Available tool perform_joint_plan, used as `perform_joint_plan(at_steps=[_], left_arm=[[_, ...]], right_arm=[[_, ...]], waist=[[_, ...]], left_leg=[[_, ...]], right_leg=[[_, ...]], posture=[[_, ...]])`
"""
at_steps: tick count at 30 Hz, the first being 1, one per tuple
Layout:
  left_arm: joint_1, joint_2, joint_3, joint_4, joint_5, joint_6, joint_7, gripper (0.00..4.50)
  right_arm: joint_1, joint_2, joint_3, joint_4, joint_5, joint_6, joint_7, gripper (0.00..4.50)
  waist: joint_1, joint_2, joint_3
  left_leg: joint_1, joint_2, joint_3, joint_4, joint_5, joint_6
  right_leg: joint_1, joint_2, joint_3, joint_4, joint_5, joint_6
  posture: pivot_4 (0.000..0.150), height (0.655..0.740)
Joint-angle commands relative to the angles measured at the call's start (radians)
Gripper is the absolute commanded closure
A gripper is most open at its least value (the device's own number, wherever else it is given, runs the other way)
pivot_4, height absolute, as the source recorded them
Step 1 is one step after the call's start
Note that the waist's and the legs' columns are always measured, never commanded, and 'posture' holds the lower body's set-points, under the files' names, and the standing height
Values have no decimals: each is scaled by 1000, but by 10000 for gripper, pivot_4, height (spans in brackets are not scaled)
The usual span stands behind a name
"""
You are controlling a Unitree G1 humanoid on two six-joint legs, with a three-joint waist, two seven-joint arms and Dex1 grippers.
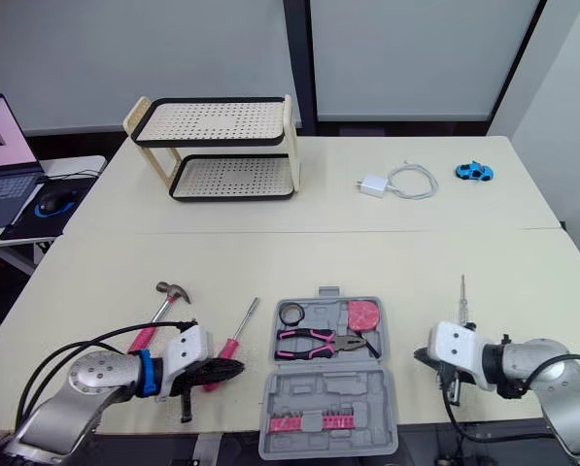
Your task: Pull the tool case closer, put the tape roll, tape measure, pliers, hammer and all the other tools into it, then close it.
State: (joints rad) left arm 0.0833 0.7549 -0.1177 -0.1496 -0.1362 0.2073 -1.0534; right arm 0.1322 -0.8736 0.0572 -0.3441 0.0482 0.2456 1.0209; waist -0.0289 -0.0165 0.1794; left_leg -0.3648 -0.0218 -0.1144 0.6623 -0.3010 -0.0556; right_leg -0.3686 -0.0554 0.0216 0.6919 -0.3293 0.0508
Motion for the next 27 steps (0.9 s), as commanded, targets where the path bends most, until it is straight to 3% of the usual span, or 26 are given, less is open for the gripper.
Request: perform_joint_plan(at_steps=[1,27], left_arm=[[-18,-17,-41,-12,20,-2,14,44708],[-133,-107,-192,48,108,-18,50,44708]], right_arm=[[-26,7,33,16,-22,-26,-11,45000],[-149,111,205,86,-64,-26,-30,45000]], waist=[[0,0,0],[1,1,0]], left_leg=[[0,0,0,0,0,0],[0,-1,-7,0,0,0]], right_leg=[[0,0,0,0,0,0],[0,-1,-1,0,0,0]], posture=[[1500,7400],[1500,7400]])
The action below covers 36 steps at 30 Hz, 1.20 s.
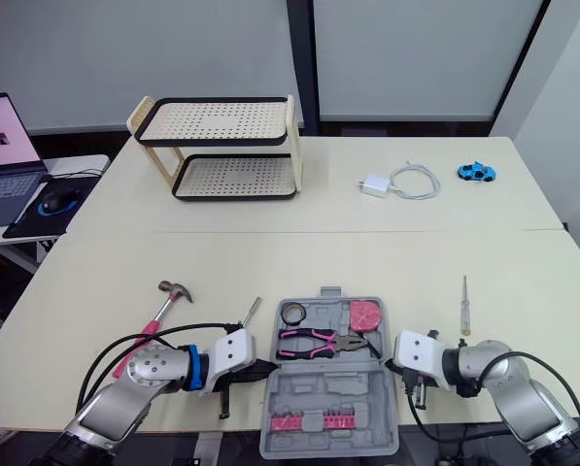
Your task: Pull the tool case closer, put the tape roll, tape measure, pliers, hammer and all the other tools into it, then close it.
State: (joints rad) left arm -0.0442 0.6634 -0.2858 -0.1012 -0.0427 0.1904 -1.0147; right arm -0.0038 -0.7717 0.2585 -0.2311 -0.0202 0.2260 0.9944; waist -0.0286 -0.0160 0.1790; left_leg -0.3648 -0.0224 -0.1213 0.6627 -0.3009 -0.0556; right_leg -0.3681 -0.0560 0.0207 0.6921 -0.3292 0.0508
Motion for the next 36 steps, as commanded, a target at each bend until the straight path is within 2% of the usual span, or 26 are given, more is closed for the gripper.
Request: perform_joint_plan(at_steps=[1,21,36], left_arm=[[-9,-17,-26,-1,17,-1,11,44708],[-109,-104,-66,82,77,-41,17,44708],[-145,-132,-57,121,99,-57,23,44708]], right_arm=[[-15,9,5,-29,4,-4,-3,45000],[-23,24,2,-34,-3,16,-17,45000],[-98,54,4,27,-25,21,-19,45000]], waist=[[1,0,0],[3,7,-6],[3,8,-6]], left_leg=[[0,0,-1,0,0,0],[1,-1,-3,1,0,0],[2,-2,-9,1,0,0]], right_leg=[[0,0,0,0,0,0],[3,0,-2,-1,0,0],[10,0,-5,-5,0,0]], posture=[[1500,7400],[1500,7400],[1500,7400]])
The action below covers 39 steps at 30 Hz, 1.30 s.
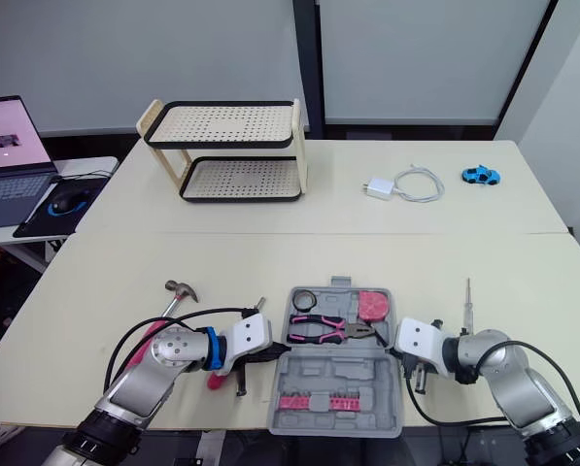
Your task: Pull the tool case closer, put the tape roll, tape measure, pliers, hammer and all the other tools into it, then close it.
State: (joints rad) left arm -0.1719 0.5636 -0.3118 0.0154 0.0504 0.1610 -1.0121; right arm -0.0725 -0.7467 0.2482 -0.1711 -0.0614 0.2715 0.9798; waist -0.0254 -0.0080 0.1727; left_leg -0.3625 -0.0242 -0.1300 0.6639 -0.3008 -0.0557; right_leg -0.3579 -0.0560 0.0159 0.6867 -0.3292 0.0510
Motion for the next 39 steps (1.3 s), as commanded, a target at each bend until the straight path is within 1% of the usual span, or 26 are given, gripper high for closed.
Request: perform_joint_plan(at_steps=[1,19,39], left_arm=[[-22,-35,-30,10,8,-30,23,44708],[-95,-64,-18,134,43,-95,57,44708],[-98,-61,-12,151,51,-105,59,44708]], right_arm=[[-35,32,16,-29,14,-23,-5,45000],[-118,85,33,48,-24,-28,-7,45000],[-150,111,46,84,-38,-34,-8,45000]], waist=[[0,0,0],[-2,2,-1],[-4,2,-1]], left_leg=[[0,0,0,0,0,0],[0,-1,-1,0,0,0],[0,-1,-1,0,0,0]], right_leg=[[0,0,0,0,0,0],[0,0,0,-1,0,0],[0,1,0,-1,0,0]], posture=[[1500,7400],[1500,7400],[1500,7400]])
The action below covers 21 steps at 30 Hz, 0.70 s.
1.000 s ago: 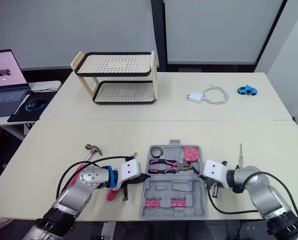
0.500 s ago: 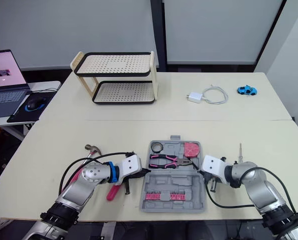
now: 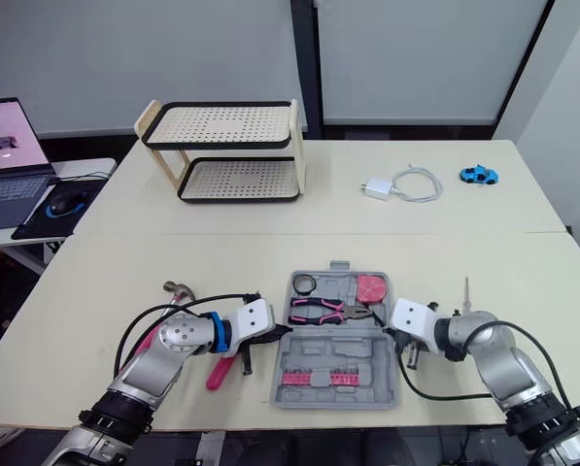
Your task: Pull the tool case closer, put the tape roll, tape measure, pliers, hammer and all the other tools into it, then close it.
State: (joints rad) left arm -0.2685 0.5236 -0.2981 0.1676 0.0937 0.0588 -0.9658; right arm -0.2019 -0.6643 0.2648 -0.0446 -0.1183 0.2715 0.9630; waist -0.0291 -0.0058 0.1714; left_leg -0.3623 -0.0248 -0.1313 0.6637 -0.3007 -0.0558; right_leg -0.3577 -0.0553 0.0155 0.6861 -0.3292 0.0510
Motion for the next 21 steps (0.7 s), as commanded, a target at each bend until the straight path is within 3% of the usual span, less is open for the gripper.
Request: perform_joint_plan(at_steps=[1,12,21], left_arm=[[-3,-21,-25,0,8,-3,14,44708],[0,-6,-24,-1,10,-6,5,44708],[31,57,33,-59,-29,-4,-11,44708]], right_arm=[[-19,29,30,-43,18,-34,8,45000],[-13,19,16,-57,2,-6,-4,45000],[30,-83,-44,-161,-59,56,-44,45000]], waist=[[0,0,0],[0,0,0],[0,0,0]], left_leg=[[0,0,0,0,0,0],[0,0,0,0,0,0],[-1,0,0,-1,0,0]], right_leg=[[0,0,0,0,0,0],[0,0,0,0,0,0],[0,0,0,-3,0,0]], posture=[[1500,7400],[1500,7400],[1500,7400]])
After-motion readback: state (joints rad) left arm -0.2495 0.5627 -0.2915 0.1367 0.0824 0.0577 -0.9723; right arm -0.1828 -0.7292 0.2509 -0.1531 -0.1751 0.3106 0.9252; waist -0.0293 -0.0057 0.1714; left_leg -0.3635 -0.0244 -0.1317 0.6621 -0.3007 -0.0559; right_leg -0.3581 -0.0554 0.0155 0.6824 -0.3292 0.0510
